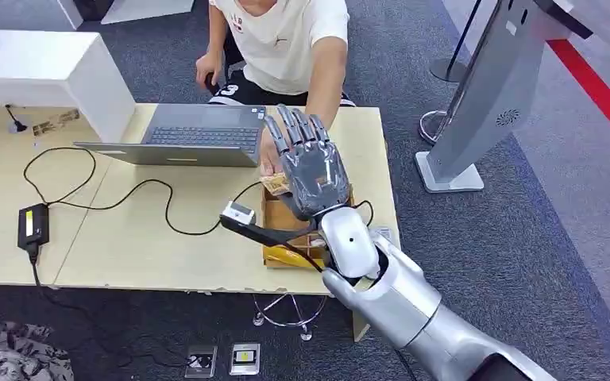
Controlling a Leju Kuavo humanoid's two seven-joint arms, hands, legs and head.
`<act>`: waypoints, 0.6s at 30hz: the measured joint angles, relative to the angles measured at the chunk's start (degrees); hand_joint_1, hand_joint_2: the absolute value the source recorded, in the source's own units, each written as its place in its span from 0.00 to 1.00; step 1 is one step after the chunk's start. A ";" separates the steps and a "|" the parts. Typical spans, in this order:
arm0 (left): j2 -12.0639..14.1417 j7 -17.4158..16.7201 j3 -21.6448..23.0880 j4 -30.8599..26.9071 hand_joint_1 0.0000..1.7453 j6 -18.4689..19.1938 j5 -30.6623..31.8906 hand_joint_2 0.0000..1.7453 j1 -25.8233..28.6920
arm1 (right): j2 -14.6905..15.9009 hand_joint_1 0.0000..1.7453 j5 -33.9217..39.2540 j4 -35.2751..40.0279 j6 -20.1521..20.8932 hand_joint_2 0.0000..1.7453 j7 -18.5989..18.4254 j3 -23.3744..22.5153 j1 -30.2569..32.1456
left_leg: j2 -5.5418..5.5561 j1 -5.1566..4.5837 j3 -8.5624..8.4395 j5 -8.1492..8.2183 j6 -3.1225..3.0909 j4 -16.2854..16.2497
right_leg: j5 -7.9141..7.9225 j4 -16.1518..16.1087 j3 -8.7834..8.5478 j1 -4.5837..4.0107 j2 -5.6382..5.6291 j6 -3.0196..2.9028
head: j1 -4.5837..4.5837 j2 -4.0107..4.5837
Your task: Pass the card to the sensor for recognition and then transmit it.
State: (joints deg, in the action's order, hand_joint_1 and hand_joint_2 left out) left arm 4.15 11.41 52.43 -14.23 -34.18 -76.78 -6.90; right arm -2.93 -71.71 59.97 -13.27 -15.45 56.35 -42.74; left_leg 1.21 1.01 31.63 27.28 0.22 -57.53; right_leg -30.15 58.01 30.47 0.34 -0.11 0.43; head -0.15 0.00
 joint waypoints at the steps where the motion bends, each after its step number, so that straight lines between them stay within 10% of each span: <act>1: 0.00 0.00 0.00 0.00 0.00 0.06 0.07 1.00 0.01 | 0.00 0.30 -0.04 -0.22 0.50 1.00 0.00 0.20 -0.01 | 0.00 0.00 0.00 0.00 0.00 0.00 | 0.00 0.00 0.00 0.00 0.00 0.00 | -0.02 0.00; 2: 0.00 0.00 0.00 0.00 0.00 0.13 0.11 1.00 0.01 | -0.04 0.39 -0.20 -0.55 1.31 1.00 0.00 0.35 -0.03 | 0.00 0.00 0.00 0.00 0.00 0.00 | 0.00 0.00 0.00 0.00 0.00 0.00 | 0.00 0.00; 3: 0.00 0.00 0.00 0.00 0.00 0.15 0.13 1.00 0.01 | -0.15 0.88 -0.39 -0.89 1.99 1.00 0.00 0.44 -0.03 | 0.00 0.00 0.00 0.00 0.00 0.00 | 0.00 0.00 0.00 0.00 0.00 0.00 | 0.00 0.00; 4: 0.00 0.00 0.00 0.00 0.00 0.15 0.13 1.00 0.01 | -0.26 0.93 -0.63 -1.20 2.55 1.00 -0.04 0.50 -0.03 | 0.00 0.00 0.00 0.00 0.00 0.00 | 0.00 0.00 0.00 0.00 0.00 0.00 | 0.00 0.00; 18: -0.04 -0.61 -0.02 0.55 0.00 -0.48 -0.98 1.00 0.02 | -3.21 0.90 -1.70 -7.87 0.02 1.00 0.13 1.92 -1.22 | -0.02 0.00 0.00 0.00 0.00 0.00 | 0.00 0.00 0.02 0.00 -0.01 0.00 | 0.00 0.02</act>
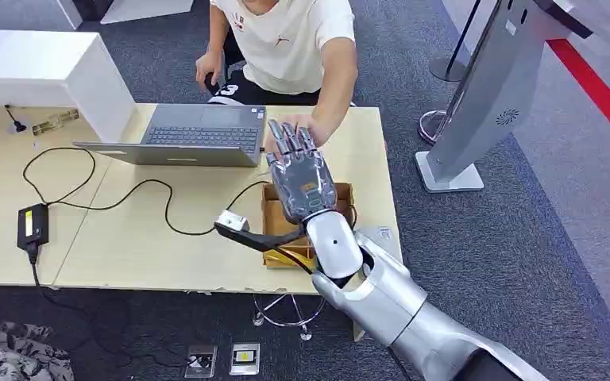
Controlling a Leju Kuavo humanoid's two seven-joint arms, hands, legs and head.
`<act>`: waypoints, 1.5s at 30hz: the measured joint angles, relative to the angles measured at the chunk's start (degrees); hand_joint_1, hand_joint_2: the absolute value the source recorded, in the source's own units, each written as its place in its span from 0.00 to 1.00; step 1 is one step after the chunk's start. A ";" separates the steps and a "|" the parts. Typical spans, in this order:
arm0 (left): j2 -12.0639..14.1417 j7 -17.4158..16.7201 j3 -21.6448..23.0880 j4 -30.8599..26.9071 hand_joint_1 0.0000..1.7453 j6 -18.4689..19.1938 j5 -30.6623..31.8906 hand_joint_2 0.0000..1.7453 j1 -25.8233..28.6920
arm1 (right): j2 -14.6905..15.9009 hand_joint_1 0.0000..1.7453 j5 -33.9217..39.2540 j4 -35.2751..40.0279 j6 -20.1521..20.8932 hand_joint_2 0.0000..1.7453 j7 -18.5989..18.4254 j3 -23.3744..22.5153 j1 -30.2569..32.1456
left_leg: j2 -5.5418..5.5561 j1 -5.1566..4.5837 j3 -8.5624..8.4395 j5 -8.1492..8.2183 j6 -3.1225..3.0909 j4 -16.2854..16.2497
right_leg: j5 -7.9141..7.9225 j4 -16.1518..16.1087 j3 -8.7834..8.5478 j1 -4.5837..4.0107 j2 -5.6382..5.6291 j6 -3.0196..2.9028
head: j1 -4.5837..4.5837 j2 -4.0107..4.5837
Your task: Pass the card to the sensor for recognition and then transmit it.
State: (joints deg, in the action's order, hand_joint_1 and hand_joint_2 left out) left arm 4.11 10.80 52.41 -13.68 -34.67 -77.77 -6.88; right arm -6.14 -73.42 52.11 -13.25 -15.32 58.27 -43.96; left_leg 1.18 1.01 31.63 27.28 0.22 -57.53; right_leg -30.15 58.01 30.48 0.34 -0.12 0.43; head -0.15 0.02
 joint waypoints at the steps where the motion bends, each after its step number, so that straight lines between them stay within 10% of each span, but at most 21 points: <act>1: 0.00 -0.33 0.00 0.06 0.00 -0.07 -0.04 1.00 0.00 | -0.26 0.92 0.00 -0.28 -0.26 1.00 0.02 0.09 -0.07 | -0.01 0.00 0.00 0.00 0.00 0.00 | 0.00 0.00 0.01 0.00 0.00 0.00 | 0.00 0.00; 22: -0.98 -3.47 0.00 2.84 0.00 -0.44 1.05 1.00 -0.20 | -2.45 1.00 5.92 -5.59 -8.93 1.00 -0.50 1.12 -0.15 | -0.06 -0.01 -0.01 0.00 0.00 -0.01 | 0.00 -0.01 0.06 0.01 -0.04 0.00 | 0.00 0.00; 45: -1.14 -1.59 -1.42 3.89 0.00 -0.57 1.01 1.00 -0.20 | 10.75 1.00 13.68 -2.71 -19.08 1.00 -8.59 -13.00 11.56 | -0.08 -0.03 -0.03 0.01 -0.01 -0.03 | 0.04 -0.02 0.06 0.05 -0.14 0.04 | 0.00 0.00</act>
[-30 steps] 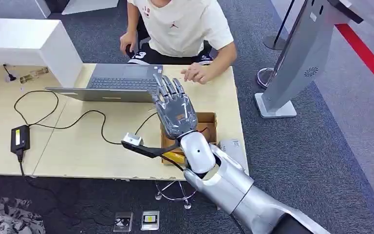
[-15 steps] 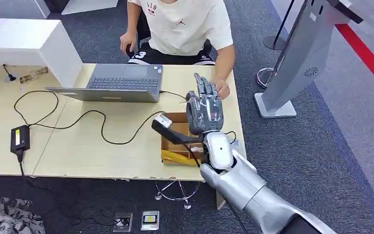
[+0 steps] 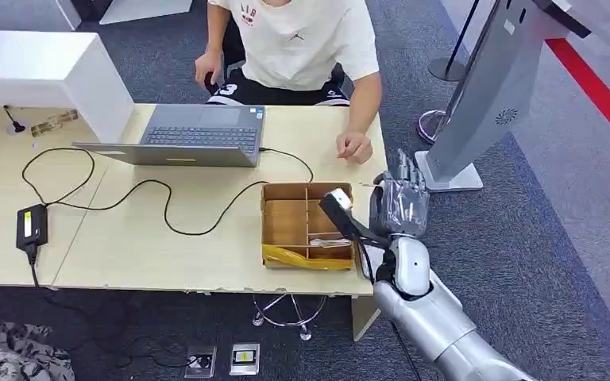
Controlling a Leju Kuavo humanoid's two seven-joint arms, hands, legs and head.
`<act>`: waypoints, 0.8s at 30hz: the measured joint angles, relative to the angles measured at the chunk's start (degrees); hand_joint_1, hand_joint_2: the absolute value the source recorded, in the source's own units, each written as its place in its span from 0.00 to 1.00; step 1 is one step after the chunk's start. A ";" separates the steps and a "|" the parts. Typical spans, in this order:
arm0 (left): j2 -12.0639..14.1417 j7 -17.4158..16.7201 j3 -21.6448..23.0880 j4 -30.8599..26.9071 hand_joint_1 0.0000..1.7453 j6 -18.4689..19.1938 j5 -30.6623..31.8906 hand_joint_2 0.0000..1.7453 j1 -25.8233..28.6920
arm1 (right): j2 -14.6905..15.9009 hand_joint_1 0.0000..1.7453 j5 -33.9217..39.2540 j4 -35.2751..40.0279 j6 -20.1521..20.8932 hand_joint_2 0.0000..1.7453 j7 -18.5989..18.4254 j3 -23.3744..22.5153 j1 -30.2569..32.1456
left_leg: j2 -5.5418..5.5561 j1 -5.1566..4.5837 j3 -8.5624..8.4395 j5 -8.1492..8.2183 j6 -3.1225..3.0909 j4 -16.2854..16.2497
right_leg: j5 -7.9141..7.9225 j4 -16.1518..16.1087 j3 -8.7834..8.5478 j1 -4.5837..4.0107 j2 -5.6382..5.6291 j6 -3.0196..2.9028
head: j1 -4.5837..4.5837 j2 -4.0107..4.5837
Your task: Pass the card to the sensor for recognition and then transmit it.
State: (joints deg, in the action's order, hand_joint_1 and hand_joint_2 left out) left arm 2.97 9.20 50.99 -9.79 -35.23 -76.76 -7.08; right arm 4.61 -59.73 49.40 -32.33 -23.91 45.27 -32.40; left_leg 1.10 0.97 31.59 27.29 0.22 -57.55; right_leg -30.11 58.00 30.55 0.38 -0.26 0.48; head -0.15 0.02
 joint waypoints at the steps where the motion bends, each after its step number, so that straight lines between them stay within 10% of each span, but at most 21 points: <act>1: 0.09 0.00 -0.09 0.00 0.00 0.00 0.11 1.00 0.00 | 0.40 1.00 -0.09 0.48 0.00 1.00 -0.13 -0.37 0.76 | 0.00 0.00 0.00 0.00 0.00 0.00 | 0.00 0.00 0.00 0.00 0.00 0.00 | 0.00 -0.02; 24: 0.55 0.59 -1.60 -0.02 0.00 0.00 0.04 1.00 0.02 | 2.75 1.00 1.68 5.49 0.02 1.00 3.26 -3.87 12.84 | 0.00 0.00 0.02 0.00 0.00 0.01 | 0.00 0.00 -0.01 0.00 0.00 0.00 | 0.00 -0.02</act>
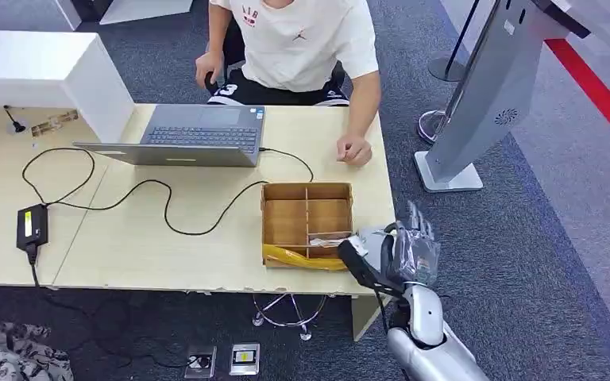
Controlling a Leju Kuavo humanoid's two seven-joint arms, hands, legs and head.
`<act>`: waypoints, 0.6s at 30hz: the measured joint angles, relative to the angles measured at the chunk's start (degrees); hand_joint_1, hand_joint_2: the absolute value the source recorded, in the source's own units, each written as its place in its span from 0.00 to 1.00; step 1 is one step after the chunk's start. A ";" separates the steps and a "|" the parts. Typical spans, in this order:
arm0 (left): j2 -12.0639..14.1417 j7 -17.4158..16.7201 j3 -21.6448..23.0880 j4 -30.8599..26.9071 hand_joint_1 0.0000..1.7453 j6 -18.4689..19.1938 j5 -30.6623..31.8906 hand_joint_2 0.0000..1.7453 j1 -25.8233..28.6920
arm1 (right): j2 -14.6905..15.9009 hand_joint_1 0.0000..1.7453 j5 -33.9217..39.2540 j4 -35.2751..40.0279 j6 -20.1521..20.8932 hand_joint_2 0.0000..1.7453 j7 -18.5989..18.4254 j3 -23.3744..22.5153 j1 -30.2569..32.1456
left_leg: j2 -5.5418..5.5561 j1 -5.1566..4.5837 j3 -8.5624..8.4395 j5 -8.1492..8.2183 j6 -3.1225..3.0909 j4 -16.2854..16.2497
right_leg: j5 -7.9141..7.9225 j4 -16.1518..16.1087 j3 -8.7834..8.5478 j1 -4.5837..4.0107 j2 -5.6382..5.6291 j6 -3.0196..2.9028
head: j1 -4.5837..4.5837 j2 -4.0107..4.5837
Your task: Pass the card to the sensor for recognition and then transmit it.
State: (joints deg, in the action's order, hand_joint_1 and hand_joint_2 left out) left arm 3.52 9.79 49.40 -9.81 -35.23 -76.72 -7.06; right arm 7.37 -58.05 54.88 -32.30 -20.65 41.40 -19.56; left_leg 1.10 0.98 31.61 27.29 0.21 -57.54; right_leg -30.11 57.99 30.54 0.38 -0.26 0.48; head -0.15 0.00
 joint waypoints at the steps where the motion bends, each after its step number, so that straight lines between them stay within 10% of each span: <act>1: 0.00 0.00 -0.02 0.00 0.00 0.00 -0.02 1.00 0.00 | -0.09 1.00 0.11 -0.02 0.09 1.00 0.17 0.00 0.09 | 0.00 0.00 0.00 0.00 0.00 0.00 | 0.00 0.00 0.00 0.00 0.00 0.00 | 0.00 0.00; 18: -0.11 0.00 -0.13 0.00 0.00 0.00 0.13 1.00 -0.06 | -1.29 1.00 3.58 -2.60 1.62 1.00 1.51 0.00 0.26 | -0.01 0.00 0.01 0.00 0.00 0.00 | 0.00 0.00 0.00 0.00 0.00 0.00 | -0.02 0.00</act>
State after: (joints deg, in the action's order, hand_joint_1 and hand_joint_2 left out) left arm 3.41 9.79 49.27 -9.81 -35.23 -76.59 -7.11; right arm 6.08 -54.47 52.28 -30.69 -19.15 41.40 -19.30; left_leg 1.09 0.97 31.62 27.29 0.21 -57.54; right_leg -30.11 57.99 30.54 0.38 -0.26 0.48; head -0.17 0.00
